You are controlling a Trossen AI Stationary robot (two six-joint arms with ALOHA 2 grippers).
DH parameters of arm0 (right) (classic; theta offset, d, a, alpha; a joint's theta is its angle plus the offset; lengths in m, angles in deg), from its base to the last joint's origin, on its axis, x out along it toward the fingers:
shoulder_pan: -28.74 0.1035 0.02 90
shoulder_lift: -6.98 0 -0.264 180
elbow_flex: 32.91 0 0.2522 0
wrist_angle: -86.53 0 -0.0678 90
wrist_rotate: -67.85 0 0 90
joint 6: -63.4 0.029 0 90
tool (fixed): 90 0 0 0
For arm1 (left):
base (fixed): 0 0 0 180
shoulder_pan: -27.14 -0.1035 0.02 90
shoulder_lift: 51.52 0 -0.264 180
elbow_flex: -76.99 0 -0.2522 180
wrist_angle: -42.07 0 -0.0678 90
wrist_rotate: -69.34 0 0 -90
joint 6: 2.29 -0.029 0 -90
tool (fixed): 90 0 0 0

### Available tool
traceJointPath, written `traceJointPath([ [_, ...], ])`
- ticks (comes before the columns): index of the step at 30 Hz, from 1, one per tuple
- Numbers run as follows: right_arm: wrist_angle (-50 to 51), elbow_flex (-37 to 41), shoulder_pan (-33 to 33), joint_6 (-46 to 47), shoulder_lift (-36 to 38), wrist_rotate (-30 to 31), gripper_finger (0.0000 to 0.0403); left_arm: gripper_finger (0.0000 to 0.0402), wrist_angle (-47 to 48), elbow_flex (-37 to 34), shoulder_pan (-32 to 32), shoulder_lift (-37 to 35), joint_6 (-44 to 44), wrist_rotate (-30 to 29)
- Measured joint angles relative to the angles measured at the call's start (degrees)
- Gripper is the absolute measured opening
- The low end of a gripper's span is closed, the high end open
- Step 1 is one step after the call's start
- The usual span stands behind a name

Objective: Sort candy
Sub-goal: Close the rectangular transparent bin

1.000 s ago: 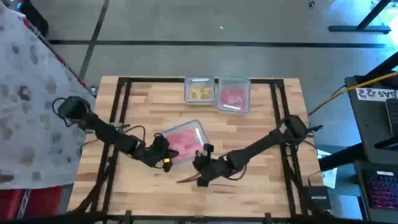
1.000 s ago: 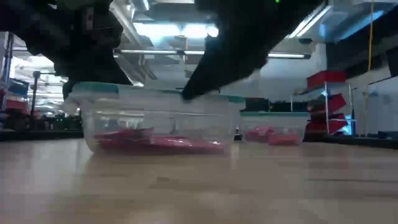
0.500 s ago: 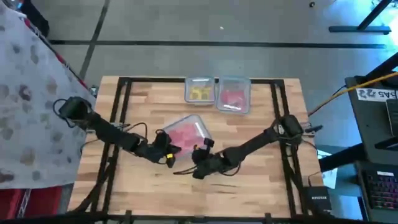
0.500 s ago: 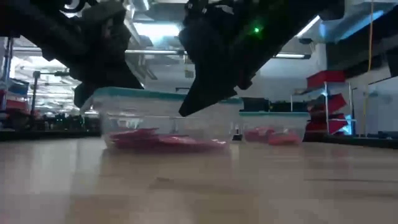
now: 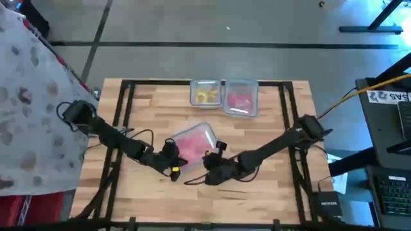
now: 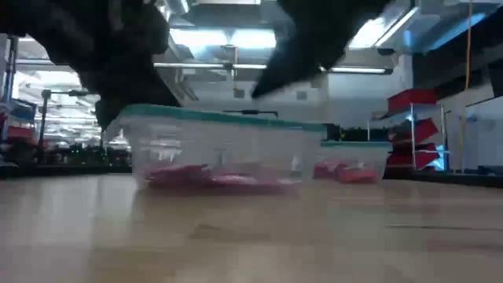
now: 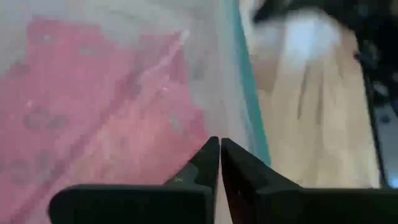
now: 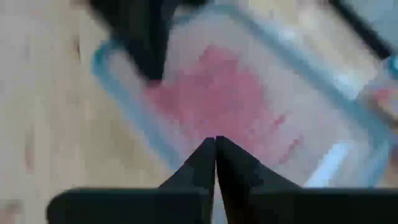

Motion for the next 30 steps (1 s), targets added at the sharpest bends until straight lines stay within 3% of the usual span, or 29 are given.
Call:
traceJointPath([
  [5,-4.4,0.2,-2.9,-4.0,0.9,-8.0,0.0,0.0,6.6,2.9,0.4,-3.6,-0.5,-1.4],
  [10,-6.5,0.1,-9.1,-5.9,-0.3,-16.1,0.0,0.0,20.1,7.7,2.6,-7.3,2.0,-2.3],
  [18,-4.9,0.2,-14.9,-4.6,-2.3,-23.1,0.0,0.0,52.3,12.0,7.6,-7.7,22.3,-3.6],
  [21,-6.0,0.1,-15.5,-4.1,-3.9,-24.6,0.0,0.0,52.8,10.0,8.9,-6.6,26.0,-3.9],
  [30,-8.8,-0.2,-15.6,-2.9,-7.1,-26.1,0.0,0.0,40.2,5.1,7.5,-2.8,24.2,-10.2],
])
